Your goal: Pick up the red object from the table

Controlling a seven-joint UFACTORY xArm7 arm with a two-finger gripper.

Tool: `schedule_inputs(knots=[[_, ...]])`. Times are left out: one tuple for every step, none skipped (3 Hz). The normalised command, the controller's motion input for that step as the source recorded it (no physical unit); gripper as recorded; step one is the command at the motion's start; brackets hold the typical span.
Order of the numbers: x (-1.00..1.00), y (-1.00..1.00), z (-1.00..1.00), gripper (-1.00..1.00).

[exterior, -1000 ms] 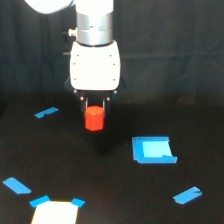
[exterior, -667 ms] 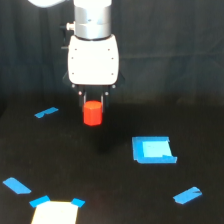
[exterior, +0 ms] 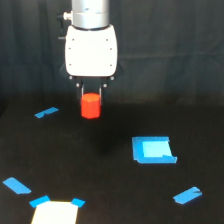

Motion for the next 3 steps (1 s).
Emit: schedule_inputs(knots=[[0.19, 0.32, 1.00, -0.75], [0.10, 0.60, 1.00, -0.34], [-0.10, 0.36, 1.00, -0.37]])
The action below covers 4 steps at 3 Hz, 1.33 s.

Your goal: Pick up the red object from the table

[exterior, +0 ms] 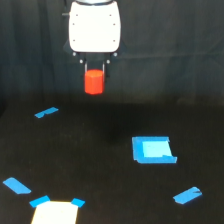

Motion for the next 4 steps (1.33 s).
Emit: schedule_inputs(knots=[[-0.48, -0.16, 1.00, -1.00], [0.01, 0.54, 1.00, -0.52], [-0.21, -0.65, 0.56, -0.77], [-0.23, 0.15, 1.00, -0.45]])
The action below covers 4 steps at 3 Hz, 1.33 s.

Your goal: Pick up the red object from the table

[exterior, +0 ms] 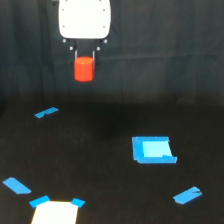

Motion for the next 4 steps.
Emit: schedule_inputs(knots=[[0.00, 0.57, 0.12, -0.60], [-0.40, -0.32, 0.57, -1.00], [-0.10, -0.41, 0.24, -1.00], [0.18, 0.39, 0.69, -1.00]])
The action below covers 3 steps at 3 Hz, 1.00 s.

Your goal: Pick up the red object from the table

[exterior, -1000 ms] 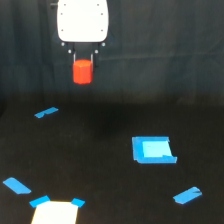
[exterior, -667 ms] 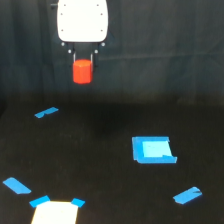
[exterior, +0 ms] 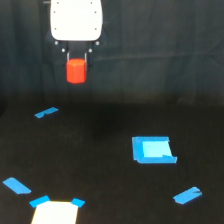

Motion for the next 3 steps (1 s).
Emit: schedule_inputs(knots=[[0.14, 0.30, 0.80, -0.79], [-0.24, -0.29, 0.31, -0.63], [-0.30, -0.34, 1.00, -0.79]])
